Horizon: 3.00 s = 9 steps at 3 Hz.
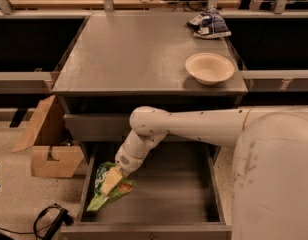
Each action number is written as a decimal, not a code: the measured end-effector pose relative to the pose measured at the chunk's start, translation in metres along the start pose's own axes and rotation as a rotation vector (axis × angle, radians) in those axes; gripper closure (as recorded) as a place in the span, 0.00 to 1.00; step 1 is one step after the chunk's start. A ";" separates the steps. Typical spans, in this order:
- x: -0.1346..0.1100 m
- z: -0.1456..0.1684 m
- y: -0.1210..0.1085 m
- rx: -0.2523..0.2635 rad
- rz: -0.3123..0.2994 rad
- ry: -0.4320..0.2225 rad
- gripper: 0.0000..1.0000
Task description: Place green rice chip bag into middle drawer
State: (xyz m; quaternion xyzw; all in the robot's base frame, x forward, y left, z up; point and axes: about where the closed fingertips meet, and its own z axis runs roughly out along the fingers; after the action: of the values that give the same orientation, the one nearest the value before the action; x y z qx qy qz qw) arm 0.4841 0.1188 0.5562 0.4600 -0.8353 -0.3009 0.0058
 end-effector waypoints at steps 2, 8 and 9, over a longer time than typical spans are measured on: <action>0.054 0.065 -0.032 0.080 0.325 -0.004 0.92; 0.061 0.074 -0.030 0.079 0.400 -0.009 0.00; 0.060 0.065 -0.025 0.064 0.373 -0.023 0.00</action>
Offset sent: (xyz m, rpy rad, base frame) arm -0.0644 -0.0495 -0.1345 -0.2541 0.1780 -0.5447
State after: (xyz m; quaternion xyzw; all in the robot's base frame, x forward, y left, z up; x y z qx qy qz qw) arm 0.4496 0.0946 0.4746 0.2934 -0.9153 -0.2733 0.0374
